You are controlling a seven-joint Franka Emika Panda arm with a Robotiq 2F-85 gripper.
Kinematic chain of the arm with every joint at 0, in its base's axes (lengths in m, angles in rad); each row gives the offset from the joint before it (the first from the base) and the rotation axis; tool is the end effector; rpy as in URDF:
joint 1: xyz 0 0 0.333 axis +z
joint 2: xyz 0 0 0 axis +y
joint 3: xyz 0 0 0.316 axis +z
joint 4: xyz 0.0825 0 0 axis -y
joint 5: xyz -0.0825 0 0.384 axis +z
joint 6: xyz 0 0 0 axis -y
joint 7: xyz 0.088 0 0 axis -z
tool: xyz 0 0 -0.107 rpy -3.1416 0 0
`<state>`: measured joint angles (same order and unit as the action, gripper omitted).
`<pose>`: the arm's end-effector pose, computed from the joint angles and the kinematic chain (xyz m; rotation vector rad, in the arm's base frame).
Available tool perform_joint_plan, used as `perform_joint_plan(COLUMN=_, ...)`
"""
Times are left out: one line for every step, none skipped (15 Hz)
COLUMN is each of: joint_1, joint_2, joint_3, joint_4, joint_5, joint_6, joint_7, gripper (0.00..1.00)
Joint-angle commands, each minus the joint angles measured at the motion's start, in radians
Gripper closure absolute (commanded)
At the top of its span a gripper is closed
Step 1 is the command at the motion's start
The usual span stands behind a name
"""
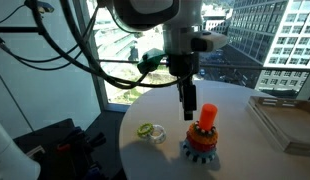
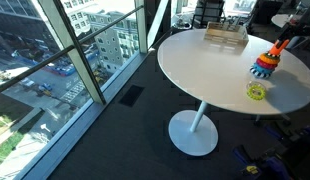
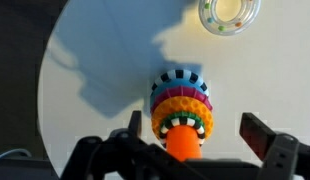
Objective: Put the black and white ring on the table
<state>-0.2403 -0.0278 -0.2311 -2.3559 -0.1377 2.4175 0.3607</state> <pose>0.4511 -0.2307 0.3483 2.8425 -1.0913 0.1276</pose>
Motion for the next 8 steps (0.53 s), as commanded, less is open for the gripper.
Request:
perform_joint_plan(joint_1=-0.009, joint_2=0.055, joint_3=-0.010, joint_4=0.032, joint_5=-0.037, joint_6=0.031, joint_7=0.046, gripper=0.00)
perform_joint_plan(joint_1=-0.007, joint_2=0.068, joint_3=-0.014, joint_4=0.033, joint_5=-0.037, joint_6=0.056, joint_7=0.045, gripper=0.00)
perform_joint_plan(joint_1=-0.005, joint_2=0.084, joint_3=-0.017, joint_4=0.034, joint_5=-0.038, joint_6=0.085, joint_7=0.047, gripper=0.00)
perform_joint_plan(joint_1=-0.003, joint_2=0.097, joint_3=-0.020, joint_4=0.037, joint_5=-0.036, joint_6=0.104, joint_7=0.046, gripper=0.00)
perform_joint_plan(joint_1=0.000, joint_2=0.113, joint_3=-0.023, joint_4=0.041, joint_5=-0.033, joint_6=0.122, joint_7=0.048, gripper=0.00)
perform_joint_plan(joint_1=0.002, joint_2=0.127, joint_3=-0.026, joint_4=0.044, joint_5=-0.033, joint_6=0.140, joint_7=0.052, gripper=0.00)
perform_joint_plan(joint_1=0.004, joint_2=0.141, joint_3=-0.030, joint_4=0.050, joint_5=-0.028, joint_6=0.150, joint_7=0.049, gripper=0.00)
perform_joint_plan(joint_1=0.006, joint_2=0.154, joint_3=-0.033, joint_4=0.054, joint_5=-0.029, joint_6=0.167, joint_7=0.052, gripper=0.00)
